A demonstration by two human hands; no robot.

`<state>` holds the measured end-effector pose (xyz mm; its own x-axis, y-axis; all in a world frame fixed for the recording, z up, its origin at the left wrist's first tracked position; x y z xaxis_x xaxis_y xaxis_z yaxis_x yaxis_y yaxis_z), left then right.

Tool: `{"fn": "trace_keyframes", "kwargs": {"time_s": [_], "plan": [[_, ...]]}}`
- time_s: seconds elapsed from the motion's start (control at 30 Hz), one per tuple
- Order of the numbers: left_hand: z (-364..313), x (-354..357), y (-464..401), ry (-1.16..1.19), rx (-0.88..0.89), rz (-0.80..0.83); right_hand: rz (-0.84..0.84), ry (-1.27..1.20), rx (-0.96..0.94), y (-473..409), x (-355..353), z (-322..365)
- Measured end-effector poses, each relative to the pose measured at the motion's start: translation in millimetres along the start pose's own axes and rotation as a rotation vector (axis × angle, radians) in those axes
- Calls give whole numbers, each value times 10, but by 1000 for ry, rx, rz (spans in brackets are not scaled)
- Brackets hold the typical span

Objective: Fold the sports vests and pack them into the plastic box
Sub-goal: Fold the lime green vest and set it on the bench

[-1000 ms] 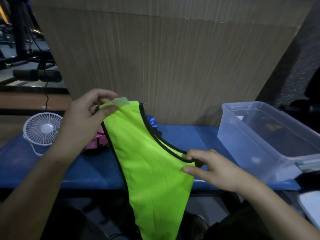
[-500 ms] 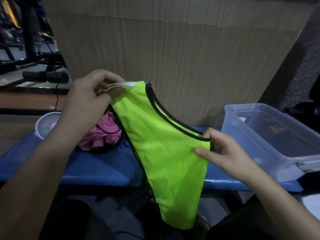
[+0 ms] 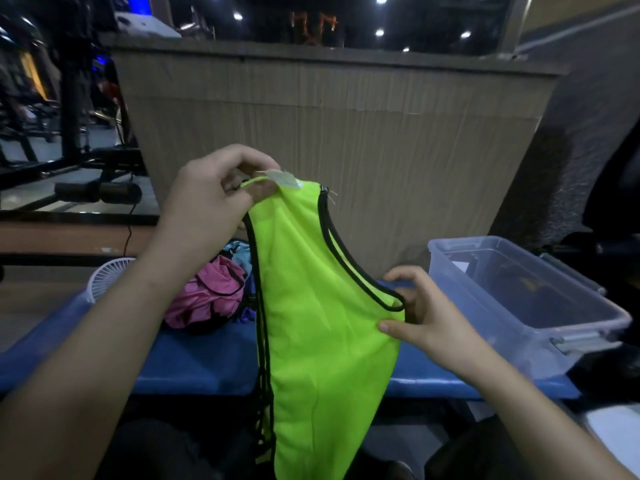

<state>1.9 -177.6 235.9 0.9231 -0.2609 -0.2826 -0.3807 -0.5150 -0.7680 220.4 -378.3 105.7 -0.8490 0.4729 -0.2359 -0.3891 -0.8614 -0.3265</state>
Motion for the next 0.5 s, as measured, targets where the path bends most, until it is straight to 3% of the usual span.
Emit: {"fn": "trace_keyframes", "kwargs": {"time_s": [0.07, 0.23, 0.5], "plan": [[-31, -21, -13, -7, 6, 14, -32, -44, 59, 31, -3, 14], [-61, -74, -74, -97, 55, 71, -48, 149, 94, 61, -62, 77], [162, 176, -591, -97, 20, 98, -112, 140, 87, -388, -198, 77]]}}
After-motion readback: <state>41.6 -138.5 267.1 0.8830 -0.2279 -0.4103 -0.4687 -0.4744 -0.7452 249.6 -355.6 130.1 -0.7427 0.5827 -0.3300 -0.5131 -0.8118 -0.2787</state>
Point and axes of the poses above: each hand's wrist, its own y-axis away from the middle knuckle, its own x-axis out of the palm, z = x × y, the point moved 1 cm from there along -y, towards the middle knuckle, and after that the axes turned 4 degrees about -z, right-handed, at the moved point
